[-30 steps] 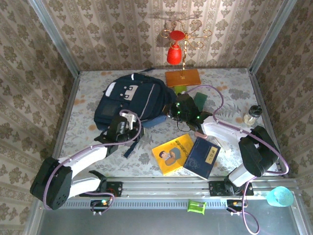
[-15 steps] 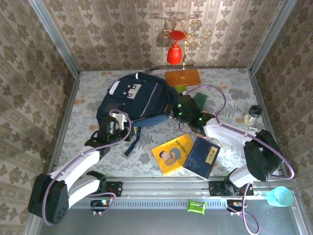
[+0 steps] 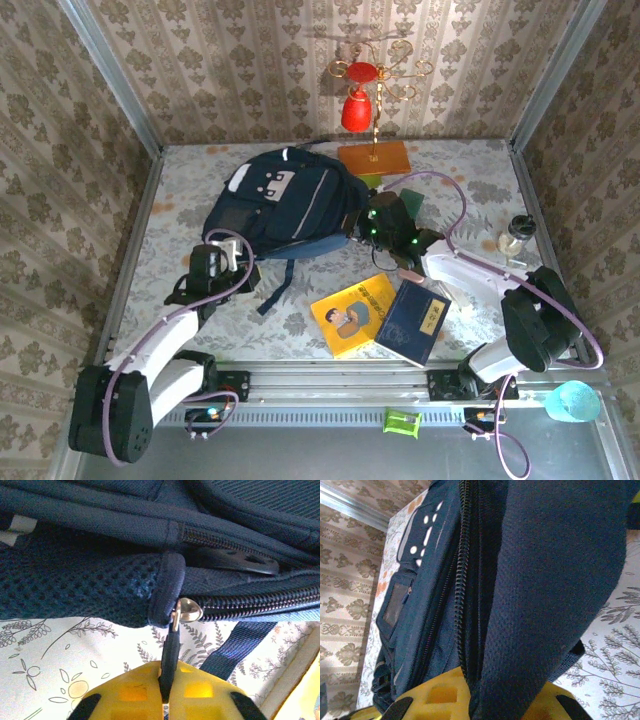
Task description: Pack books, pencil case, and school supplies into a backpack
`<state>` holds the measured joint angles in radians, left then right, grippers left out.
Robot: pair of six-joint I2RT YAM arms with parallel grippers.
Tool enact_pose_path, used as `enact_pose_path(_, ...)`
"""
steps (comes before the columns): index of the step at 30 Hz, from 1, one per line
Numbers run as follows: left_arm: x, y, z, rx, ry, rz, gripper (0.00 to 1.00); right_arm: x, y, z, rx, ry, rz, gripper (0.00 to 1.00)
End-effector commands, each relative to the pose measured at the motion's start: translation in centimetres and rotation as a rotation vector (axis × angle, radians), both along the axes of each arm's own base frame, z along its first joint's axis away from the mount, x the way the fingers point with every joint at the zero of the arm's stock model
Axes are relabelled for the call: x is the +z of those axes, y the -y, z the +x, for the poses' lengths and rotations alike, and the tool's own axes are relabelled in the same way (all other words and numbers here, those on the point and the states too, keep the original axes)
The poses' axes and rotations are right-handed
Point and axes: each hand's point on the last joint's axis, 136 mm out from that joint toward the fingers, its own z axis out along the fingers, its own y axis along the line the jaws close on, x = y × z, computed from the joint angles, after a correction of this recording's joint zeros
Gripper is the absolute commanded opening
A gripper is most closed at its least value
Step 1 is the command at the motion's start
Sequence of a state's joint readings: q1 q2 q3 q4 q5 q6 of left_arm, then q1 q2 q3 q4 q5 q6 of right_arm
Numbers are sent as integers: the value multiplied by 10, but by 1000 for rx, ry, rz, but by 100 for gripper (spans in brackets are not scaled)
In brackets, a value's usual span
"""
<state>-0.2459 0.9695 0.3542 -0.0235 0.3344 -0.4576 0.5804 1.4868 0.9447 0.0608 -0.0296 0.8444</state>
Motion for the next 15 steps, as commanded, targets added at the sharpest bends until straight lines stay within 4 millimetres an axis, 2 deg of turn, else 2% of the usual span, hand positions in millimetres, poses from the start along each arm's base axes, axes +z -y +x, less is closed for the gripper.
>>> enact_pose_path(1,1,-14,5,81,15,12,38,21,-10,7,44,113,29,0)
enact_pose_path(4,19,-18,3,104,60,14,50,15,-23,-4,83,120,32,3)
enact_pose_path(7,44,-26,1,144,134,40,56,2,-39,-12,112,98,47,8)
enact_pose_path(9,63,-30,2,169,205,50,68,-10,-59,-20,170,65,50,14)
enact_pose_path(12,83,-22,7,145,275,45,78,-29,-86,-34,290,-20,25,28)
enact_pose_path(13,87,-16,10,118,288,42,78,-34,-87,-37,312,-42,4,33)
enact_pose_path(15,92,5,15,31,290,37,78,-50,-68,-42,296,-84,-101,41)
